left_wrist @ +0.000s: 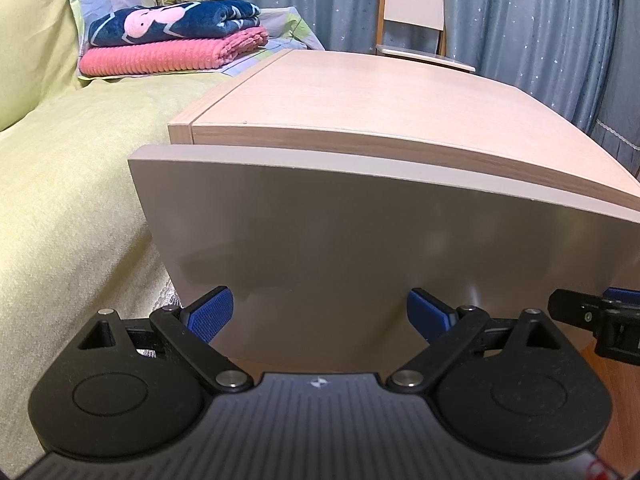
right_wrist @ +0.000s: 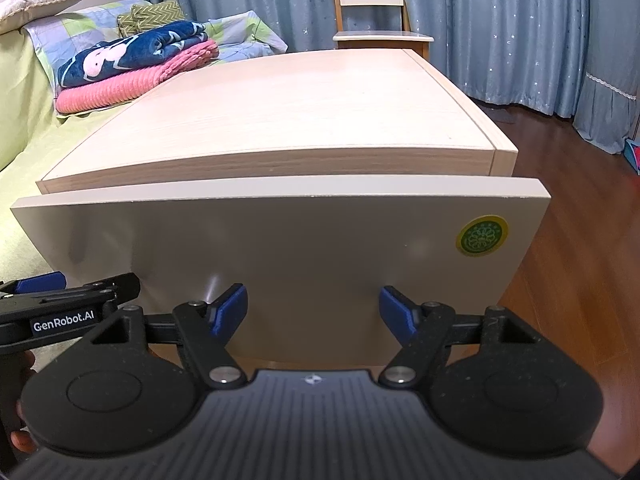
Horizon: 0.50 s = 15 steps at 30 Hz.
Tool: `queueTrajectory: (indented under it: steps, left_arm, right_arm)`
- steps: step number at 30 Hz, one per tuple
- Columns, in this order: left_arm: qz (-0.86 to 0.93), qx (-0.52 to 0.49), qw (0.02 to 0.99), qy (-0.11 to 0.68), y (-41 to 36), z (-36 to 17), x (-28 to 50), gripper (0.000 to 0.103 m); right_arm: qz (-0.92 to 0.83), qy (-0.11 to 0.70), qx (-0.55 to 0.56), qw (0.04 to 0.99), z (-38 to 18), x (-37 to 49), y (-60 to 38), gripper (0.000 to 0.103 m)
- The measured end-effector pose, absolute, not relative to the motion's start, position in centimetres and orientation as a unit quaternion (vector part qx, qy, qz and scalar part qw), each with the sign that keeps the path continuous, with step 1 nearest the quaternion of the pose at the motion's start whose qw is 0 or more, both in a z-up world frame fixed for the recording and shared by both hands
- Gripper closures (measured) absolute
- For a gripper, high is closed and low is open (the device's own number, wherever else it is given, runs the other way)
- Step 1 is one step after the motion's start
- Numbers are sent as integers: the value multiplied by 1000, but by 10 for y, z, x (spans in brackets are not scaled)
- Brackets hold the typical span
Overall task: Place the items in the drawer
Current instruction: 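Push the drawer front with both tools until the drawer shuts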
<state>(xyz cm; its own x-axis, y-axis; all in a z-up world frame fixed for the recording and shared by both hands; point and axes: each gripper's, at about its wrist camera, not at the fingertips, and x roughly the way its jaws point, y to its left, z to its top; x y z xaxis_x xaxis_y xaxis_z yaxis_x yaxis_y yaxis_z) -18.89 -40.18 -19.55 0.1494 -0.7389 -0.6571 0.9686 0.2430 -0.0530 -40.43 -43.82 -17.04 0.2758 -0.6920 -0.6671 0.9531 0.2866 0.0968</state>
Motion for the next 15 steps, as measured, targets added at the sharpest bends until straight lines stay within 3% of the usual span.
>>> queueTrajectory:
  steps: [15]
  left_arm:
    - [-583, 195, 733, 290, -407, -196, -187, 8]
  right_arm:
    - [-544, 260, 246, 759, -171, -403, -441, 32]
